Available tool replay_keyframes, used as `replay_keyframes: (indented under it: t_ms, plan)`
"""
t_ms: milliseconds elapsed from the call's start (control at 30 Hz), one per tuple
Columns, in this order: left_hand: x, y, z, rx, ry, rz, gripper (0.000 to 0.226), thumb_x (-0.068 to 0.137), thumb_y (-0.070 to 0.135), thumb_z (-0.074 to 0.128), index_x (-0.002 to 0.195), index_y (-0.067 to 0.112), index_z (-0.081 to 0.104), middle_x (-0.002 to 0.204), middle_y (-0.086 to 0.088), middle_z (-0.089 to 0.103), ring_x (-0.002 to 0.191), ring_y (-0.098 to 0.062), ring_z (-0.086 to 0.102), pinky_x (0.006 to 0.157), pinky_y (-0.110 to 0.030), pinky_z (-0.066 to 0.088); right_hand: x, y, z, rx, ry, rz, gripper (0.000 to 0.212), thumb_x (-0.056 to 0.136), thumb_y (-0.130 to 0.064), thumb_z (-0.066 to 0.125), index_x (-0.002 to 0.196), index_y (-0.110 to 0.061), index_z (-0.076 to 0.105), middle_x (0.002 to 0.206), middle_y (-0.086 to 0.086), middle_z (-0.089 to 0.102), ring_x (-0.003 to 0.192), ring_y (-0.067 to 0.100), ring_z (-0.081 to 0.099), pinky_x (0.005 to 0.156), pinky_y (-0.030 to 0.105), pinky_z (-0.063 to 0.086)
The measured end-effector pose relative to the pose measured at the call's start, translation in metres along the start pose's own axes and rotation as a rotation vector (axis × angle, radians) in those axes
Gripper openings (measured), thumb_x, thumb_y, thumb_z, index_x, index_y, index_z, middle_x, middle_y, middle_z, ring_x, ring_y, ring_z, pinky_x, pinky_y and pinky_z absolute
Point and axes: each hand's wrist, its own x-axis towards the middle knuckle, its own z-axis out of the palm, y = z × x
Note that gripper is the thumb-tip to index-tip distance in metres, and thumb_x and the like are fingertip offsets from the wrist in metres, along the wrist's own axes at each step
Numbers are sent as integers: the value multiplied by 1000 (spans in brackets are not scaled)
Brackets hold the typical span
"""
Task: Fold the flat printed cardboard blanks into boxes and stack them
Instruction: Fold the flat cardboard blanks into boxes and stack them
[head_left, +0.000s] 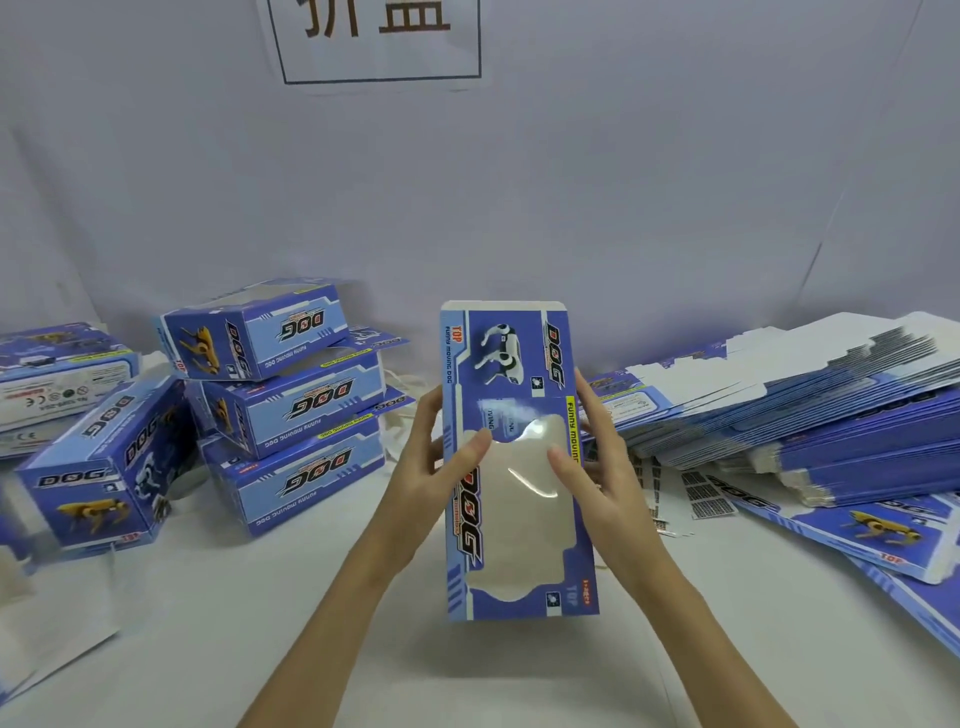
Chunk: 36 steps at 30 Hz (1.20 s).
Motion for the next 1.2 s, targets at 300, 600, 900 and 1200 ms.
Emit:
replay_keyframes:
  t_ms: [300, 600, 900, 1200]
  plan:
    - [-3, 6, 3, -80, -7, 67, 53, 92, 46, 67, 134, 71, 46, 135, 18, 65, 125, -15, 66, 85, -32, 63, -3, 7, 8, 10, -8, 39, 44, 91, -44, 72, 131, -46, 52, 130, -8, 70, 118, 23, 71, 85, 43, 65]
    - [-2, 5, -5, -176, 12, 21, 43, 92, 42, 68, 129, 64, 58, 128, 6, 72, 115, -25, 72, 75, -33, 63, -9, -3, 20, 87, -41, 13, 49, 98, -38, 67, 141, -46, 44, 136, -8, 67, 125, 22, 68, 87, 39, 65]
    - [-2, 0, -8, -172, 5, 42, 38, 89, 49, 70, 126, 43, 64, 125, -5, 73, 112, -31, 73, 86, -43, 64, -8, 2, 17, -30, -55, -57, 54, 101, -35, 66, 146, -44, 38, 137, -15, 65, 123, 17, 69, 87, 34, 64]
    - [0, 5, 12, 264, 341, 416, 32, 104, 45, 49, 132, 32, 59, 144, 9, 49, 134, -21, 55, 98, -38, 58, -11, 11, 23, -391, 15, -245, 65, 98, -51, 70, 156, -44, 40, 147, -15, 50, 134, 18, 55, 104, 26, 47]
